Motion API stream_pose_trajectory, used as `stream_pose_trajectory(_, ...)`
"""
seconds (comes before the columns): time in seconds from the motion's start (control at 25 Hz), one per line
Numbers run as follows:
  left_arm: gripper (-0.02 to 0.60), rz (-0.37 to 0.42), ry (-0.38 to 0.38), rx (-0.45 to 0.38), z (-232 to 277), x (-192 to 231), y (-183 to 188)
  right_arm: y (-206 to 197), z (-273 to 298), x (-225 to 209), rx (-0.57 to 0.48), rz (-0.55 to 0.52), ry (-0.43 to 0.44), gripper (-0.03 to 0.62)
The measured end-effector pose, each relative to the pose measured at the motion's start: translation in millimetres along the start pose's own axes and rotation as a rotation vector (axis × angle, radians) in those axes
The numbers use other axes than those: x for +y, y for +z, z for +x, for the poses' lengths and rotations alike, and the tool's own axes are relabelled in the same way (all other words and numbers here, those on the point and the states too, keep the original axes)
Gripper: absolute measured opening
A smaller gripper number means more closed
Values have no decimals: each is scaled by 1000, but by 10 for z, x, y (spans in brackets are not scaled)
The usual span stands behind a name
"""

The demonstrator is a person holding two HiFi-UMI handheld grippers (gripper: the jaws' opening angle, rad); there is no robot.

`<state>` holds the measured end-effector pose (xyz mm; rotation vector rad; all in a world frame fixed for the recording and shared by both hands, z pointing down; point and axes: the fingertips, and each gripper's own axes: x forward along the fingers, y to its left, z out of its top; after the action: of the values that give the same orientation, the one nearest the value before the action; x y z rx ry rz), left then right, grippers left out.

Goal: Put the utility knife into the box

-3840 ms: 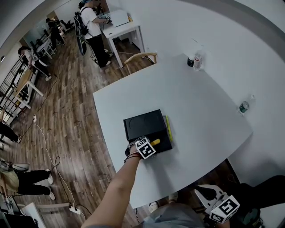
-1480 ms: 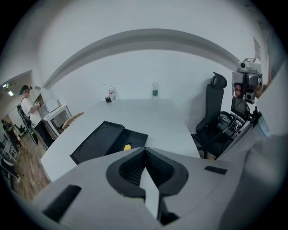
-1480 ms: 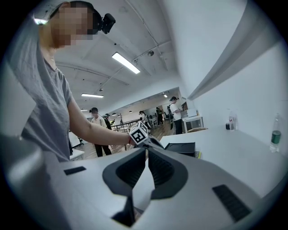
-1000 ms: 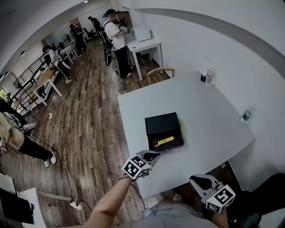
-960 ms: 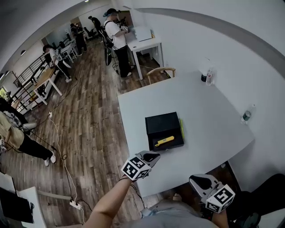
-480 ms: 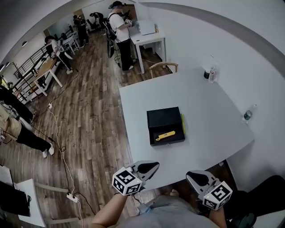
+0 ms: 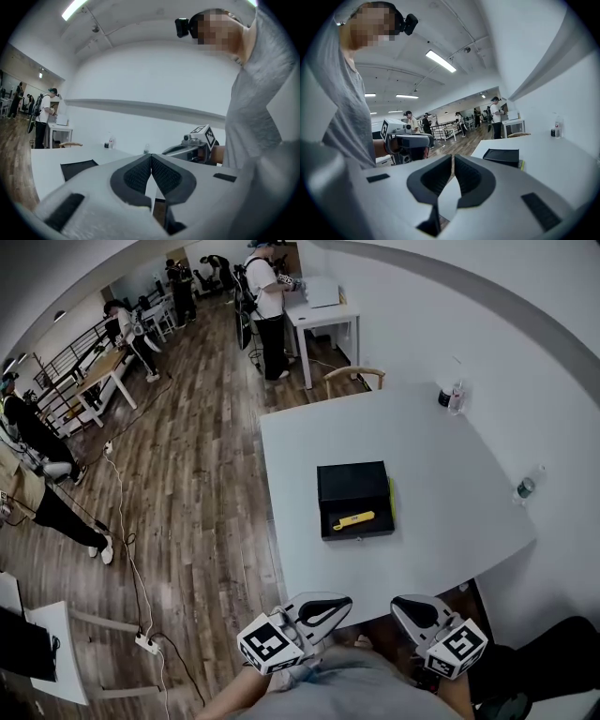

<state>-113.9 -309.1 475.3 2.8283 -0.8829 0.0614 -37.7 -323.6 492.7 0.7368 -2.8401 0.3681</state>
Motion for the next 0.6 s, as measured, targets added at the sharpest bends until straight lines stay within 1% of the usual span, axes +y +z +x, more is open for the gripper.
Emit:
stream_pose_trajectory(0.08, 18, -4, -1, -49, -9, -51, 86, 17, 24, 18, 5, -6, 5, 35)
stream_pose_trajectory(0.12, 18, 1, 4, -61, -8, -51, 92, 22, 37, 24, 8, -10, 8, 35)
stream_pose_trajectory(0.24, 18, 34, 33, -50, 10, 11, 3, 19, 73, 30, 10, -17, 20, 35)
stream_pose_trajectory(0.4, 18, 25, 38, -50, -22, 87, -32, -9, 99, 24, 14, -20, 19, 35)
stream_pose_trajectory(0.6, 18, 44, 54, -40, -35, 122, -43, 59, 126, -12, 8, -50, 13, 34)
